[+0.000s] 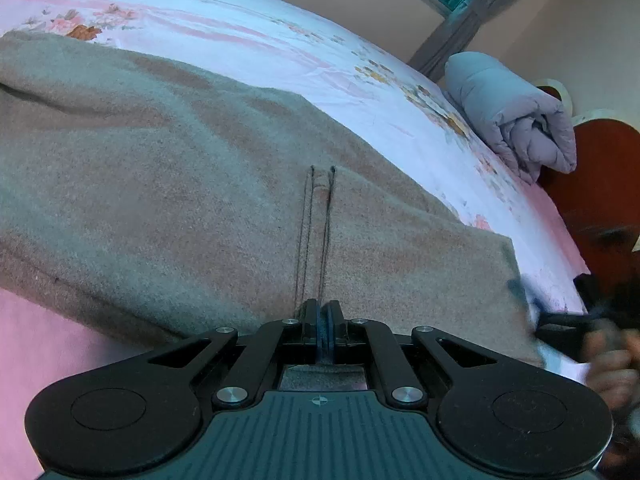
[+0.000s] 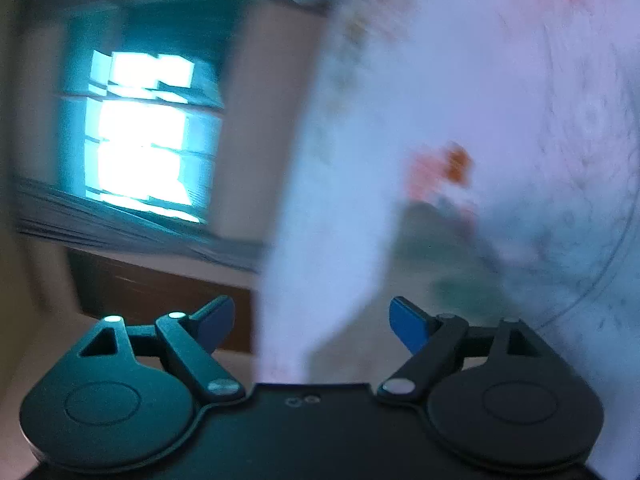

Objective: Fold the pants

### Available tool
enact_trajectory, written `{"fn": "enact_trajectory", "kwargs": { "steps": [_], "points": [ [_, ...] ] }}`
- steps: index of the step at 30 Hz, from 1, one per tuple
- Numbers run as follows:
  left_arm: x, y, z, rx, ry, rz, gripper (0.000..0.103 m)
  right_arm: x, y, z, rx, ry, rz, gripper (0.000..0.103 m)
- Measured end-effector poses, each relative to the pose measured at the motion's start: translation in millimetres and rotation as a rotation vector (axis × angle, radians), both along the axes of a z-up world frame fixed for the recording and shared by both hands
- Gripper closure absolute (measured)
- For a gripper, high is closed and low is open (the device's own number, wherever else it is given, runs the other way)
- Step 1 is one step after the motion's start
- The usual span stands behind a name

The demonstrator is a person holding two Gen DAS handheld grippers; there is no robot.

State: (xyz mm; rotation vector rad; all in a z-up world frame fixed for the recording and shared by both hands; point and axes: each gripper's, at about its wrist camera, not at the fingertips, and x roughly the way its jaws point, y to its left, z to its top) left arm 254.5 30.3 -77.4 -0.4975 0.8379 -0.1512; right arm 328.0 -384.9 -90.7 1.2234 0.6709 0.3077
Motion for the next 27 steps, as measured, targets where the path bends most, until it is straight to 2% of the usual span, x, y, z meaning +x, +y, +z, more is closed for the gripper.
{"fn": "enact_trajectory", "kwargs": {
  "steps": [1,2,3,4,5,6,7,10,12,14,18,21,23,27],
  "points": [
    [0.8,-0.2,-0.1,-0.001,0.002,-0.003,0.097,9.6,1.5,-10.6,-0.053,0.088,0.016,0.043],
    [1.8,0.8,0.8,-0.006,0.005,-0.011,0.097,11.7,2.3,-14.3,-0.079,0.114,0.024,0.05],
    [2.5,4.1,3.3,-0.027,0.009,-0.016,0.097,9.5,3.3,-10.2,-0.095,0.09,0.04,0.047],
    [0.7,10.8,7.2,-0.056,0.003,-0.006,0.09,2.9,5.1,-0.2,-0.116,0.057,0.058,0.044],
    [-4.3,20.4,12.7,-0.067,-0.018,0.019,0.081,-6.0,7.7,10.0,-0.129,0.015,0.063,0.033],
    [-11.2,30.2,17.6,-0.063,-0.046,0.046,0.05,-15.9,12.5,20.3,-0.141,-0.037,0.079,0.026],
    [-19.0,40.9,21.8,-0.054,-0.072,0.08,0.025,-23.9,20.4,29.9,-0.166,-0.08,0.116,0.026],
    [-47.3,89.6,32.9,-0.075,-0.147,0.179,0.023,-41.6,60.3,50.7,-0.314,-0.16,0.262,0.026],
    [-62.4,119.9,37.8,-0.077,-0.166,0.238,0.023,-52.7,94.8,61.2,-0.478,-0.209,0.328,0.027],
    [-74.1,148.7,40.4,-0.072,-0.187,0.286,0.023,-61.6,123.5,67.6,-0.607,-0.246,0.346,0.027],
    [-85.9,207.7,29.2,-0.091,-0.168,0.417,0.023,-74.9,173.9,71.2,-0.868,-0.288,0.384,0.028],
    [-83.8,244.8,7.1,-0.137,-0.117,0.477,0.023,-82.5,190.0,72.2,-0.942,-0.312,0.389,0.028],
    [-77.1,260.2,-7.0,-0.182,-0.1,0.476,0.024,-86.7,199.9,72.2,-1.014,-0.322,0.376,0.027],
    [-52.5,274.1,-30.8,-0.234,-0.103,0.467,0.024,-86.5,210.3,69.0,-1.044,-0.306,0.345,0.025]
  ]
}}
